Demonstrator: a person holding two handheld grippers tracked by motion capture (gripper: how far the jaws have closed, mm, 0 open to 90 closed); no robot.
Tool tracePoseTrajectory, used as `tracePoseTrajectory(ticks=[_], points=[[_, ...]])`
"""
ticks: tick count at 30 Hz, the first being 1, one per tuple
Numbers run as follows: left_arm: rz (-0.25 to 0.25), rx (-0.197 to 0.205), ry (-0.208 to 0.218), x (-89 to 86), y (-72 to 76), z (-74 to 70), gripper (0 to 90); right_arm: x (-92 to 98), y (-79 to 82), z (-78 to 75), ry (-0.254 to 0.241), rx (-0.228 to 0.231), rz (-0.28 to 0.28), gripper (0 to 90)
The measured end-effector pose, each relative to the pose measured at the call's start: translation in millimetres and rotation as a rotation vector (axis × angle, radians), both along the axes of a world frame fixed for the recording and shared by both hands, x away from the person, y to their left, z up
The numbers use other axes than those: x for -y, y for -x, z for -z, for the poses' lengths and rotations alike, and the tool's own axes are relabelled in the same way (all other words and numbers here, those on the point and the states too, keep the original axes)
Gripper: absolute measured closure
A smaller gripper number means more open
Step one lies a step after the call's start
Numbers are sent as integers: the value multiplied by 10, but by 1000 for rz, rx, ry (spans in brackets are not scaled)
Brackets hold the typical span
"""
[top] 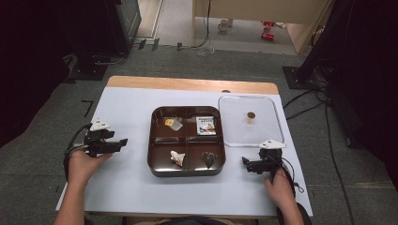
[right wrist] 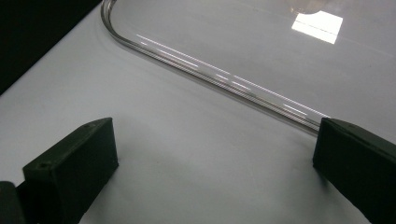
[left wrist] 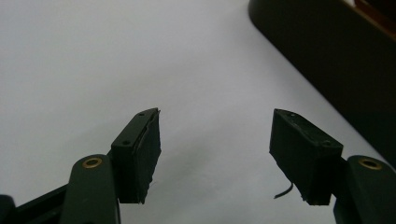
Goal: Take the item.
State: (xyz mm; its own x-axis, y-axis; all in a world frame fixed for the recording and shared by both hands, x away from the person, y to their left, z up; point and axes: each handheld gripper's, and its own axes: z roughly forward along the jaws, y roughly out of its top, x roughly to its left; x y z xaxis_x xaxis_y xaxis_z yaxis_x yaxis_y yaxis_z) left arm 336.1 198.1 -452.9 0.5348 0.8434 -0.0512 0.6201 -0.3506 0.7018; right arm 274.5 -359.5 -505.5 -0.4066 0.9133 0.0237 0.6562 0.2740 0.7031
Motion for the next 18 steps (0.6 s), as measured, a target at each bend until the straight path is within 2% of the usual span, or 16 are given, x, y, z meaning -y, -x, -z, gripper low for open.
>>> tracePoseTrajectory(ticks=[7, 11, 16, 18], points=[[53, 21, 10, 125, 30, -97, 359, 0, 0, 0, 0, 0, 0, 0], [76, 29, 39, 201, 38, -150, 349, 0, 0, 0, 0, 0, 0, 0], [102, 34, 48, 286, 37, -188, 350, 0, 0, 0, 0, 0, 0, 0], [131, 44, 51, 364, 54, -220, 351, 0, 0, 0, 0, 0, 0, 0]])
